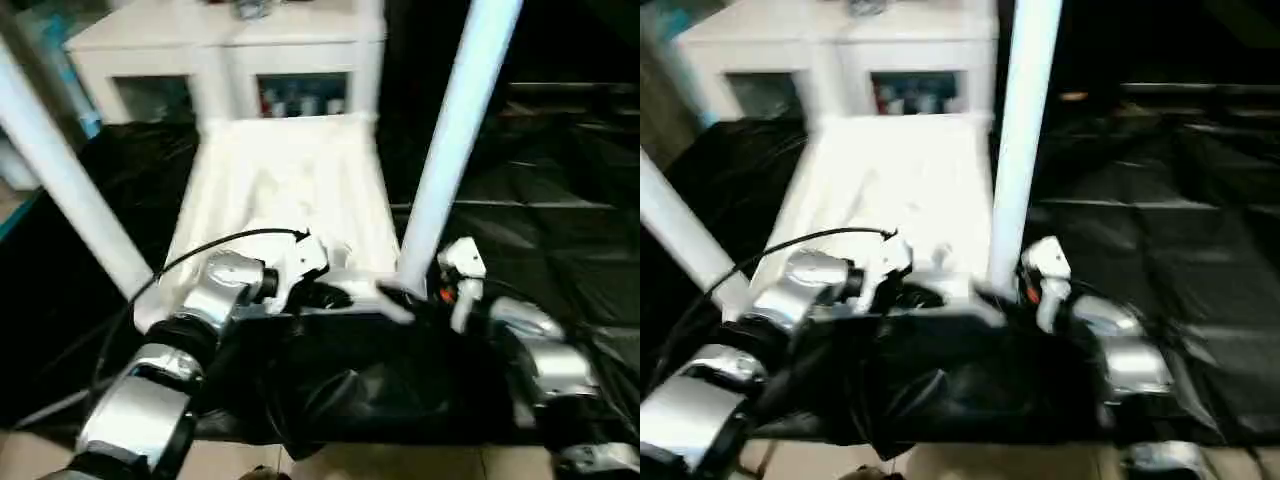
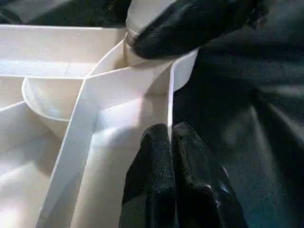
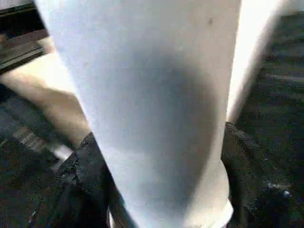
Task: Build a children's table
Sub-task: Rotate leg to tighten
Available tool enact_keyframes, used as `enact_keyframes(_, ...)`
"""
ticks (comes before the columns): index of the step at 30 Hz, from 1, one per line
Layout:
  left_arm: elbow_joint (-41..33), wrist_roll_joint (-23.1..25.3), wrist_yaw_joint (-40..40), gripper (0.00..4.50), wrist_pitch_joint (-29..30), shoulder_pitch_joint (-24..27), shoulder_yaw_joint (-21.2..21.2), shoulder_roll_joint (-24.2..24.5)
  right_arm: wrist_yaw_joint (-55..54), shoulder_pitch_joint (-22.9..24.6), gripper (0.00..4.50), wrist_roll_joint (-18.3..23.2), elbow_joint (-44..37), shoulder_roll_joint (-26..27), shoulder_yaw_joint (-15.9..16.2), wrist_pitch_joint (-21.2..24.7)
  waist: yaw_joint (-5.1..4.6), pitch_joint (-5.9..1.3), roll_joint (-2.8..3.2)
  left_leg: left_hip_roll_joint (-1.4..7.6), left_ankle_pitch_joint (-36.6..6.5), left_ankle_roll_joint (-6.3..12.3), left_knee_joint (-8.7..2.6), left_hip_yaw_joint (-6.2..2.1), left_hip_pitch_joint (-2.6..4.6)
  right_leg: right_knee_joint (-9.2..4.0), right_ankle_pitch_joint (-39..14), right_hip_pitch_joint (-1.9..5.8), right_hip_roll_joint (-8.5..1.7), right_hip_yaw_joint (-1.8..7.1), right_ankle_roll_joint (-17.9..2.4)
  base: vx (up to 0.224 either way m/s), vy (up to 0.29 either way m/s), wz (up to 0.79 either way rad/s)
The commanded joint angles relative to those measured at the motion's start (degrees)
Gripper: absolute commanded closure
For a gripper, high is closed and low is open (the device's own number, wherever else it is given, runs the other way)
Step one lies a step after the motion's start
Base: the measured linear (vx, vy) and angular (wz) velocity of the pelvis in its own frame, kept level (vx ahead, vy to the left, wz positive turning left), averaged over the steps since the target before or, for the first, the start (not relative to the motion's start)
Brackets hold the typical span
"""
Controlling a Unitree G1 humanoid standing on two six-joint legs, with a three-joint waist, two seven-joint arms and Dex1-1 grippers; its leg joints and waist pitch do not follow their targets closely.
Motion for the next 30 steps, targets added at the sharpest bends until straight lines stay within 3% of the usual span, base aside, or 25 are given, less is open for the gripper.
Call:
enact_keyframes(1, -0.14, -0.44, 4.39, 4.50, 0.78, -2.71, -0.85, -5.80, -3.87, -0.32, 1.77, -2.53, 3.99, 6.23, 4.80, 1.54, -0.92, -2.33, -0.32, 2.43, -32.65, -3.23, -5.75, -2.89, 2.14, -5.89, -35.49, 0.49, -1.97, 0.42, -5.24, 0.000, 0.000, 0.00)
enact_keyframes(3, 0.03, -0.43, 5.12, 4.50, 0.83, -2.89, -0.91, -6.52, -4.50, -0.79, 1.77, -2.95, 4.62, 7.20, 5.18, 1.31, -1.32, -2.28, -0.17, 2.41, -34.29, -3.01, -5.88, -3.10, 2.39, -6.33, -36.13, 0.48, -1.76, 0.11, -4.45, 0.000, 0.000, 0.00)
enact_keyframes(4, 0.20, -0.53, 5.24, 4.50, 0.85, -3.12, -1.00, -7.71, -4.86, -2.01, 1.77, -3.87, 5.97, 8.83, 6.18, 0.29, -1.38, -2.27, 0.34, 2.40, -34.83, -3.02, -5.94, -3.16, 2.56, -6.34, -35.72, 0.47, -1.77, 0.05, -4.51, 0.000, 0.000, 0.00)
enact_keyframes(5, 0.26, -0.51, 5.18, 4.50, 0.84, -3.19, -0.99, -8.25, -5.00, -2.62, 1.77, -4.18, 6.63, 9.56, 6.69, -0.31, -1.80, -2.23, 0.01, 2.31, -35.39, -2.92, -6.03, -3.20, 2.57, -6.53, -34.93, 0.54, -1.61, -0.15, -4.70, 0.000, 0.000, 0.00)
enact_keyframes(6, 0.25, -0.52, 5.14, 4.50, 0.84, -3.20, -0.99, -8.30, -4.89, -2.71, 1.77, -4.16, 6.69, 9.63, 6.73, -0.37, -2.07, -2.11, 0.05, 2.30, -35.95, -2.80, -6.16, -3.27, 2.46, -6.60, -35.05, 0.63, -1.64, -0.23, -4.73, 0.000, 0.000, 0.00)
enact_keyframes(7, 0.14, -0.52, 4.84, 4.50, 0.85, -3.24, -1.02, -8.81, -3.66, -3.70, 1.21, -3.72, 7.40, 10.31, 6.96, -1.06, -2.08, -2.11, 0.38, 2.33, -36.29, -2.71, -6.19, -3.31, 2.53, -6.60, -35.22, 0.63, -1.71, -0.18, -4.72, 0.000, 0.000, 0.00)
enact_keyframes(10, -0.19, -0.60, 3.50, 4.50, 0.75, -2.92, -1.15, -8.39, -0.60, -4.00, 1.00, -2.07, 6.78, 10.14, 6.27, -0.52, -2.29, -2.11, 0.40, 2.36, -36.76, -2.44, -6.23, -3.26, 2.62, -6.64, -34.94, 0.56, -1.69, -0.10, -5.00, 0.000, 0.000, 0.00)
enact_keyframes(12, -0.49, -0.72, 2.32, 4.50, 0.60, -2.53, -1.31, -7.79, 2.66, -3.45, 0.86, -1.57, 5.20, 8.98, 6.97, 0.33, -2.27, -2.36, 0.47, 2.54, -35.48, -2.25, -6.52, -3.29, 2.26, -6.32, -32.18, 1.06, -1.75, 0.08, -5.63, 0.000, 0.000, 0.00)
enact_keyframes(13, -0.91, -1.12, -0.34, 4.50, 0.25, -2.02, -1.51, -6.83, 7.23, -2.50, 0.62, -1.80, 3.29, 6.42, 8.53, 0.70, -2.04, -2.47, -0.16, 2.66, -34.32, -1.87, -6.61, -2.96, 2.20, -6.21, -29.11, 1.07, -1.61, 0.33, -6.79, 0.000, 0.000, 0.00)
enact_keyframes(14, -0.96, -1.15, -0.58, 4.50, 0.25, -1.98, -1.52, -6.74, 7.63, -2.42, 0.59, -1.77, 3.15, 6.19, 8.60, 0.69, -1.74, -2.55, 0.06, 2.70, -33.73, -1.64, -6.54, -2.85, 2.32, -6.02, -28.08, 1.08, -1.66, 0.47, -7.27, 0.000, 0.000, 0.00)
enact_keyframes(15, -1.21, -1.33, -1.96, 4.50, 0.25, -1.77, -1.59, -6.21, 9.96, -1.97, 0.59, -1.58, 2.37, 4.87, 9.01, 0.64, -1.59, -2.60, -0.54, 2.78, -32.82, -1.28, -6.49, -2.59, 2.28, -5.99, -27.06, 1.01, -1.65, 0.63, -7.80, 0.000, 0.000, 0.00)
enact_keyframes(18, -2.72, -2.23, -7.62, 4.50, 0.29, -0.86, -1.78, -4.15, 18.18, -0.73, 0.59, -0.33, -0.13, 0.07, 10.17, 0.39, -0.76, -3.12, -0.30, 3.05, -25.57, 0.59, -6.33, -2.02, 1.63, -4.88, -18.05, 1.83, -1.71, 0.92, -11.07, 0.019, -0.002, 0.01)
enact_keyframes(19, -3.31, -2.42, -9.94, 4.50, 0.00, -0.41, -2.01, -2.99, 21.13, -0.43, 0.59, 0.03, -1.06, -2.05, 10.46, 0.43, -0.34, -3.41, -0.97, 3.08, -21.06, 2.52, -5.78, -1.53, 1.52, -4.34, -12.85, 2.02, -1.77, 1.03, -12.84, 0.058, -0.005, 0.02)
enact_keyframes(22, -4.13, -2.54, -13.55, 4.50, -0.29, 0.40, -2.17, -0.39, 26.86, -0.17, 0.59, 1.13, -2.95, -6.18, 10.20, 1.32, 0.60, -3.73, -0.93, 3.11, -15.95, 5.46, -4.97, -1.16, 1.63, -3.80, -9.19, 1.95, -2.05, 1.17, -14.25, 0.083, -0.024, 0.07)
enact_keyframes(23, -4.47, -2.74, -15.15, 4.50, -0.13, 0.74, -2.12, 0.71, 29.08, -0.28, 0.59, 1.68, -3.63, -7.65, 9.95, 2.63, 0.68, -3.91, -1.22, 3.06, -13.02, 6.60, -4.56, -1.18, 1.06, -3.12, -6.04, 2.31, -1.98, 1.18, -14.92, 0.084, -0.039, 0.06)
enact_keyframes(24, -4.84, -2.98, -16.98, 4.50, -0.02, 1.12, -2.10, 1.86, 31.48, -0.44, 0.59, 2.12, -4.23, -9.18, 9.79, 3.98, 1.35, -4.34, -1.14, 3.08, -9.69, 8.12, -3.98, -1.12, 1.34, -2.39, -1.48, 2.24, -1.86, 1.14, -15.84, 0.068, -0.039, 0.01)
enact_keyframes(26, -5.15, -3.06, -18.57, 4.50, -0.09, 1.49, -2.02, 2.75, 33.62, -0.69, 0.59, 1.89, -4.35, -10.42, 9.80, 4.33, 2.20, -4.78, -1.28, 2.94, -4.20, 10.50, -3.19, -1.08, 0.98, -1.42, 4.89, 2.29, -1.89, 1.04, -16.70, 0.034, -0.020, 0.01)
enact_keyframes(27, -5.45, -3.19, -19.78, 4.50, 0.11, 1.75, -2.00, 3.30, 34.54, -1.01, 0.59, 1.60, -4.03, -11.03, 9.71, 4.09, 2.35, -4.76, -1.57, 2.93, -3.10, 11.15, -2.99, -1.02, 0.83, -1.24, 6.20, 2.12, -1.85, 1.07, -16.84, 0.000, 0.000, 0.00)
enact_keyframes(28, -5.70, -3.30, -20.74, 4.50, 0.28, 1.96, -1.99, 3.73, 35.20, -1.26, 0.74, 1.38, -3.76, -11.48, 9.63, 3.89, 2.64, -4.56, -1.45, 2.90, -2.93, 11.49, -2.83, -1.07, 0.55, -1.10, 5.58, 1.94, -1.93, 1.04, -16.99, 0.000, 0.000, 0.00)
enact_keyframes(29, -6.34, -3.54, -22.16, 4.50, 0.60, 2.34, -1.97, 4.44, 36.22, -1.66, 0.83, 1.63, -3.41, -12.19, 9.47, 3.95, 2.93, -4.61, -1.74, 3.02, -3.31, 11.42, -2.79, -1.14, 0.50, -1.03, 3.46, 1.99, -2.06, 0.92, -16.82, 0.000, 0.000, 0.00)
enact_keyframes(30, -7.59, -4.27, -24.44, 4.50, 1.70, 2.87, -1.93, 5.50, 37.67, -2.16, 0.91, 2.14, -3.05, -13.29, 9.37, 4.02, 3.05, -4.38, -1.58, 3.09, -4.51, 10.91, -2.99, -1.13, 0.48, -1.36, 0.02, 1.85, -1.94, 0.86, -16.21, 0.000, 0.000, 0.00)
